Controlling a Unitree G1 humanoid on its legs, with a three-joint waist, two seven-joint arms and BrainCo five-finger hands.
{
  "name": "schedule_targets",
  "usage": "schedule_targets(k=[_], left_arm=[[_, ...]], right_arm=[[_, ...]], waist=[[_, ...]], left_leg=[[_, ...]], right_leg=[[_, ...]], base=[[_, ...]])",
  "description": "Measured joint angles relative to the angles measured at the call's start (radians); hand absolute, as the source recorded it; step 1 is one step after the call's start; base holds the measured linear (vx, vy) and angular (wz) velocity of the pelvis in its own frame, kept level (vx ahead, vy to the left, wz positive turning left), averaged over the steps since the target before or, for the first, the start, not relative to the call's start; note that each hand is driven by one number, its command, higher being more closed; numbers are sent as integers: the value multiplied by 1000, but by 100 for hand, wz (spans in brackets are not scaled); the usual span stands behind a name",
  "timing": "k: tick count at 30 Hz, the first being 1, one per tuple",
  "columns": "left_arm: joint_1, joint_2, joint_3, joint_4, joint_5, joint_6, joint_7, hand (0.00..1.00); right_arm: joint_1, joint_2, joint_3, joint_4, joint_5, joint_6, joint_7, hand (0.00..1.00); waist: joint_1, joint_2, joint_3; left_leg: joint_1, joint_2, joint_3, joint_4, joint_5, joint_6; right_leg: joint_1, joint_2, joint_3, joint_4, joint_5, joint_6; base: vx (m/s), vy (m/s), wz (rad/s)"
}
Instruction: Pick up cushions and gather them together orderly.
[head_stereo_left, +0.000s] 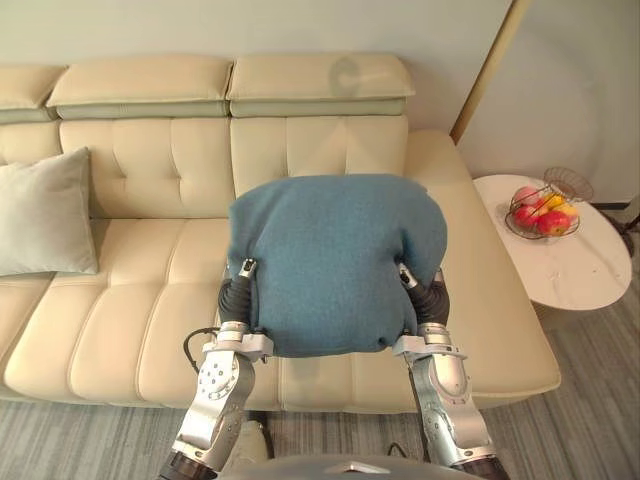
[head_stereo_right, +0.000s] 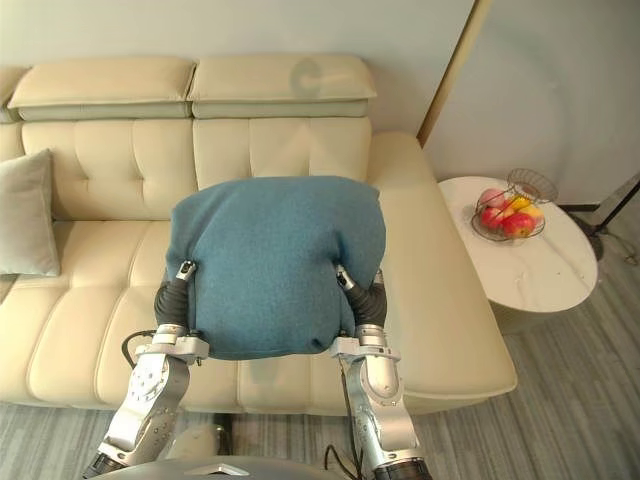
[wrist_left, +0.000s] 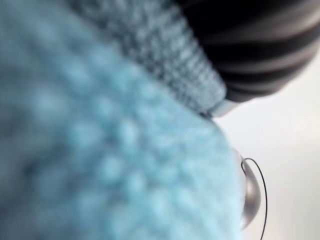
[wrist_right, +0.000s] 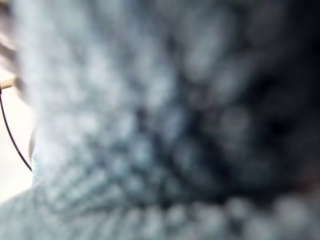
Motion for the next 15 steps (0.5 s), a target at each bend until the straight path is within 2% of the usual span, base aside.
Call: schedule_targets(k=[2, 4, 5, 6, 7, 8, 9, 10, 12, 13, 15], left_arm=[[0, 0, 0, 2, 0, 1, 0, 100], [0, 6, 0, 2, 0, 1, 0, 100], [0, 16, 0, 2, 0, 1, 0, 100], [0, 29, 0, 2, 1, 1, 0, 100], [0, 35, 0, 2, 1, 1, 0, 100], [-1, 40, 0, 0, 1, -1, 0, 100], [-7, 50, 1, -3, 1, -5, 0, 100], [-17, 53, 4, 1, 1, -5, 0, 100], [-16, 33, 4, 9, 1, -1, 0, 100], [-16, 30, 5, 9, 1, -1, 0, 100], [-16, 29, 7, 8, 1, -1, 0, 100]], right_arm=[[0, 1, 0, 3, 0, 1, 0, 100], [-2, 1, 0, 4, -4, 1, 0, 100], [-11, 5, 2, 16, -10, 0, 0, 100], [-25, 7, 5, 42, -10, 1, 1, 100], [-41, 1, 11, 63, -10, 1, 1, 100], [-48, -2, 15, 70, -10, 1, 1, 100], [-53, -2, 17, 66, -11, -2, 1, 100], [-63, -7, 20, 68, -10, -3, 1, 100], [-72, -26, 20, 68, -10, 1, 1, 100], [-74, -28, 21, 68, -9, 2, 1, 100], [-77, -28, 21, 68, -9, 2, 1, 100]], waist=[[5, 2, 1], [11, 1, 2], [10, -1, 9], [1, 1, 10], [-7, 3, 6], [-11, -3, -3], [-12, -23, -6], [-11, -49, -8], [-6, -7, -23], [7, 11, -29], [16, 16, -32]], left_leg=[[7, -13, 18, 30, -50, 13], [37, -27, 30, 23, -68, 33], [70, -34, 31, -1, -70, 42], [101, -35, 30, -29, -65, 50], [124, -34, 29, -56, -56, 58], [131, -40, 30, -77, -45, 58], [128, -59, 27, -78, -36, 49], [126, -86, 30, -74, -33, 54], [111, -74, 18, -81, -27, 50], [111, -63, 19, -104, -17, 47], [126, -57, 20, -162, 11, 44]], right_leg=[[-41, -19, 20, 112, 2, 3], [-140, -34, 51, 313, 41, 15], [-195, -35, 64, 417, 38, 17], [-219, -14, 64, 445, -27, 13], [-232, 23, 60, 409, -65, 22], [-235, 58, 56, 322, -74, 10], [-242, 78, 51, 238, -37, -40], [-252, 85, 46, 192, 3, -47], [-226, 95, 31, 105, 44, -35], [-204, 107, 32, 33, 84, -38], [-164, 120, 33, -77, 143, -42]], base=[[85, 251, -16], [86, 207, -18], [98, 141, -8], [88, 118, -1], [80, 63, 13], [86, 26, 25], [113, -9, 28], [132, -18, 29], [118, 13, 6], [107, 19, -19], [91, -16, -14]])
